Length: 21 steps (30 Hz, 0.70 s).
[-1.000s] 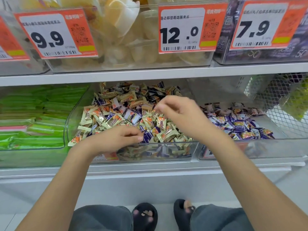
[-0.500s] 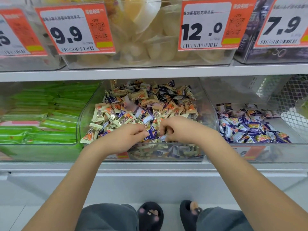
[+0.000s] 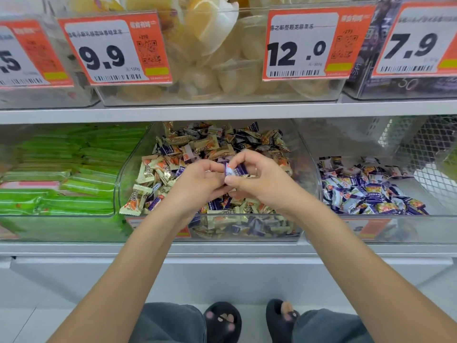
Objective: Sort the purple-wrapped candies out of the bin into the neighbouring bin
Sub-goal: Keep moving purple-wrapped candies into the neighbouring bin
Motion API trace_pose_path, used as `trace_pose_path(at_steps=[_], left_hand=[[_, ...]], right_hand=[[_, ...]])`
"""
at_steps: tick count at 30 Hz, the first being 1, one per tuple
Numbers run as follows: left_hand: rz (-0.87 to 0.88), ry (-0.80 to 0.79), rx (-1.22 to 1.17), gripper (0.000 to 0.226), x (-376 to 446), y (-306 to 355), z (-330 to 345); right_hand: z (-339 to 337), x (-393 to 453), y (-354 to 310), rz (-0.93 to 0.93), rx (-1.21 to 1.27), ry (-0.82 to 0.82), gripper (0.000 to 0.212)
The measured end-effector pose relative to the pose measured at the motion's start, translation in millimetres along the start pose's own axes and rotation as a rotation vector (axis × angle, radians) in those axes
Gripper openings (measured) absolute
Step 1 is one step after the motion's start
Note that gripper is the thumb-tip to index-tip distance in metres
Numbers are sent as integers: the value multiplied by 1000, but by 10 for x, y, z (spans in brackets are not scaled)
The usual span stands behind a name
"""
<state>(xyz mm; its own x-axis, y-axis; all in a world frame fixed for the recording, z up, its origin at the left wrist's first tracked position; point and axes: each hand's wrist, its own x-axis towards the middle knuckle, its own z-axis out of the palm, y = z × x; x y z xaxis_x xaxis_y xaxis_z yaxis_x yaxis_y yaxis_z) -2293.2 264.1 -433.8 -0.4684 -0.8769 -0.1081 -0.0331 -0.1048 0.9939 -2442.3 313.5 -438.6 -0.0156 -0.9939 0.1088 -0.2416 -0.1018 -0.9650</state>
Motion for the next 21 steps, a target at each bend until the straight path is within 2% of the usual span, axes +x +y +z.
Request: trace_pose_path(at_steps=[2,5,8,10,11,12,14,15,17,19,21], left_hand=[[-8,-12,-90,16,-20,5,86],[26,78,-35,21,-17,11,106],[154,178,421,10,30,-48,8],[250,210,712,16,63,-108,-88],[278,210,795,20,77,-136,-129],[288,202,857,21,90,-159,-167],[253,142,986,26,112,-197,-225],[228,84,1065,35,128,-219,-244],[213,0,1182,45,150,-241,-264],[199,-22,1183,39,154,-227,-273],[153,-83,1134,27,142,-209,-290]], right_hand=[[34,-12,-23,-85,-119,129,20],[-88,-55,-63,-112,-65,257,22],[-460,-169,-67,-180,-286,577,26],[-775,-309,-44,-191,-489,780,22],[-913,-375,0,-141,-573,798,19],[-1020,-428,62,-49,-649,746,16],[-1100,-483,181,134,-767,557,24],[-1082,-480,208,147,-795,510,28],[-942,-415,140,39,-825,544,28],[-703,-307,-1,-122,-825,597,25],[-429,-174,-100,-237,-762,505,22]])
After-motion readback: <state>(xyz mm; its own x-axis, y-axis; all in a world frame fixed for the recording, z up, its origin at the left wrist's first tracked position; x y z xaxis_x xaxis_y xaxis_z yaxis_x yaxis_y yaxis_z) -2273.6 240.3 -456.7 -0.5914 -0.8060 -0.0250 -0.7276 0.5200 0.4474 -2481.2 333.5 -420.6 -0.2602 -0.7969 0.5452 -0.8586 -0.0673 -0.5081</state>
